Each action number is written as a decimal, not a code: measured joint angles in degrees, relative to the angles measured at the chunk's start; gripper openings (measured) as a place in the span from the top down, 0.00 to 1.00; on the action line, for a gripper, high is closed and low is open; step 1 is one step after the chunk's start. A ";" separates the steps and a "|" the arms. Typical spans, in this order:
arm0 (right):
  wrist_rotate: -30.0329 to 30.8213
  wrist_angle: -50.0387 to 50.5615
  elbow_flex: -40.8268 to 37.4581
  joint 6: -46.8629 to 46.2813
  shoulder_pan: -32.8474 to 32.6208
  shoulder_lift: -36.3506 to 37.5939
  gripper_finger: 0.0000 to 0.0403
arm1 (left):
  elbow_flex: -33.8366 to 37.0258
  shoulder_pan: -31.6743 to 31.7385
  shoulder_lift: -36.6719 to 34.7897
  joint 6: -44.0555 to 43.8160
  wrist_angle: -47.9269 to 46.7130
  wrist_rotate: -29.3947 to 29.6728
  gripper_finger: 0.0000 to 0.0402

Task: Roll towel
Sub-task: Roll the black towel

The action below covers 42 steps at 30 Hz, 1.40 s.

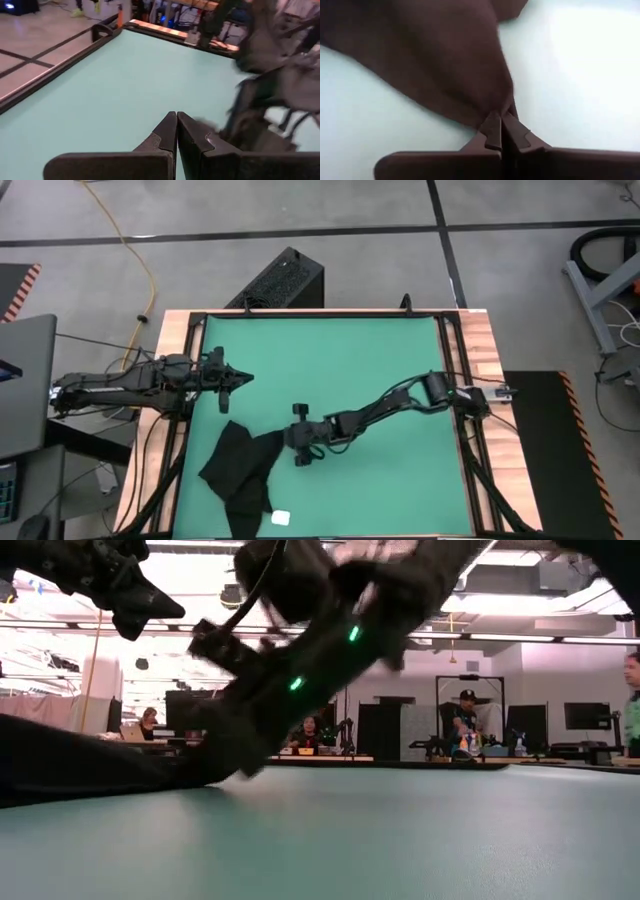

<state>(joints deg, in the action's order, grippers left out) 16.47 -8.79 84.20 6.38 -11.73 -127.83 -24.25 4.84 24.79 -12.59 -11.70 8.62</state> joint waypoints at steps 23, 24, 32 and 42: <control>-13.42 23.10 0.43 14.53 -1.32 45.09 0.99 | 0.02 0.00 9.16 17.19 13.33 -10.83 0.74; -15.10 23.66 0.50 14.48 -1.62 45.83 0.99 | 0.02 0.00 10.36 18.09 14.10 -11.87 0.73; -15.77 28.55 0.50 12.05 -4.70 47.60 0.99 | 0.02 0.00 20.46 19.90 14.49 -11.07 0.63; -19.86 42.82 -1.42 -5.53 -12.68 44.63 0.99 | 0.02 1.31 27.33 23.50 6.61 -3.84 0.62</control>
<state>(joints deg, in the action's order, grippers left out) -3.38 34.03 82.78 0.85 -24.40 -83.20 -24.23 6.15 52.11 10.92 -5.09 4.78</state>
